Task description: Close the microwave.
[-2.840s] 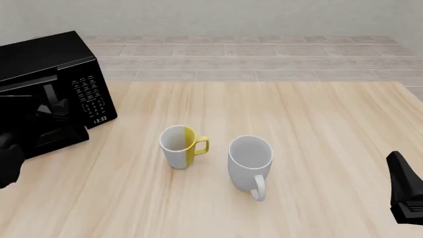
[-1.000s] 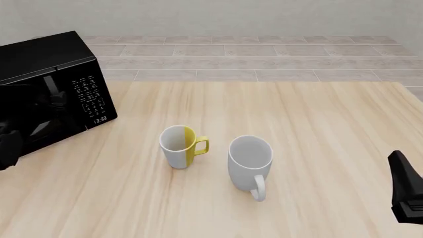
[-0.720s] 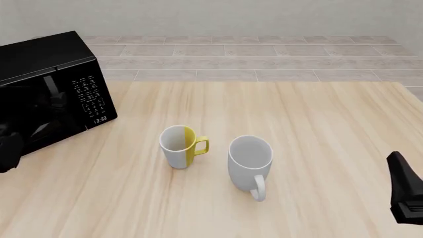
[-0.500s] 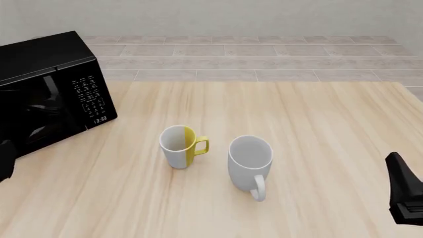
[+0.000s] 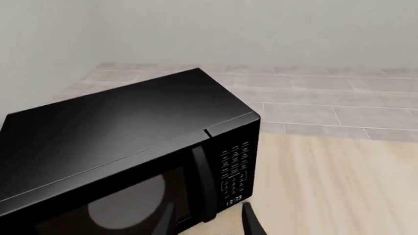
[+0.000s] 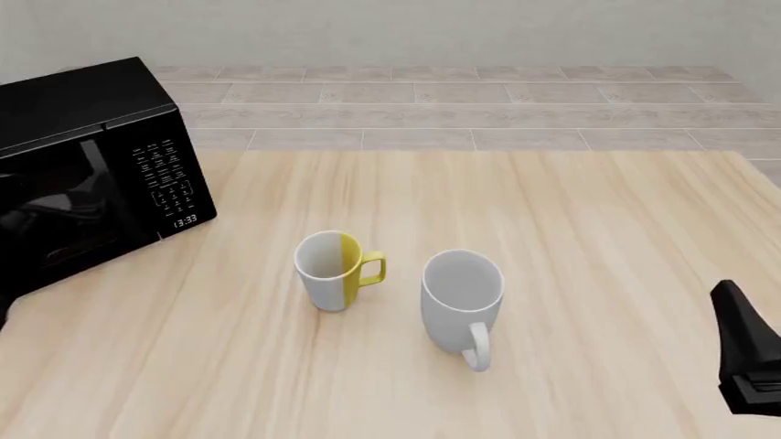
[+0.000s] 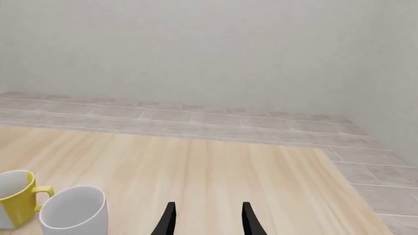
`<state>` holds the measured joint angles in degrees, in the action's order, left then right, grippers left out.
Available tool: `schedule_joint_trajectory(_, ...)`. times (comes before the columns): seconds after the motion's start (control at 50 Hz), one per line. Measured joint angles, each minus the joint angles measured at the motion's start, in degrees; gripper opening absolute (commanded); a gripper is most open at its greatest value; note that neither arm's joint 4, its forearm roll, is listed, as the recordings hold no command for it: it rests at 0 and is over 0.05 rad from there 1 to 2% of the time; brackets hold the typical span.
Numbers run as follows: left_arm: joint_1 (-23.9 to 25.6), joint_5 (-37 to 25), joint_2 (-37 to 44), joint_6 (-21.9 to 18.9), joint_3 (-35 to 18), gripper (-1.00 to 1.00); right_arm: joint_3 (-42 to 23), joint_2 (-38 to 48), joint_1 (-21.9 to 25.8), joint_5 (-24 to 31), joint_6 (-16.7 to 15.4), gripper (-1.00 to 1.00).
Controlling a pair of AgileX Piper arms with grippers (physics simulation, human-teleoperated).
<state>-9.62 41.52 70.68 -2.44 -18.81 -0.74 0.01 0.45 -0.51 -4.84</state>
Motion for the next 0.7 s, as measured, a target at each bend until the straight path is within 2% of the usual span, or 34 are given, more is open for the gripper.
schedule_joint_trajectory(0.28,3.1,-6.7,-12.4,0.4,3.6,1.00,0.1,0.0,0.1,-0.1,0.1,1.00)
schedule_joint_trajectory(0.7,7.4,-23.2,-34.8,1.4,6.8,1.00,0.2,0.0,0.1,-0.3,0.3,1.00)
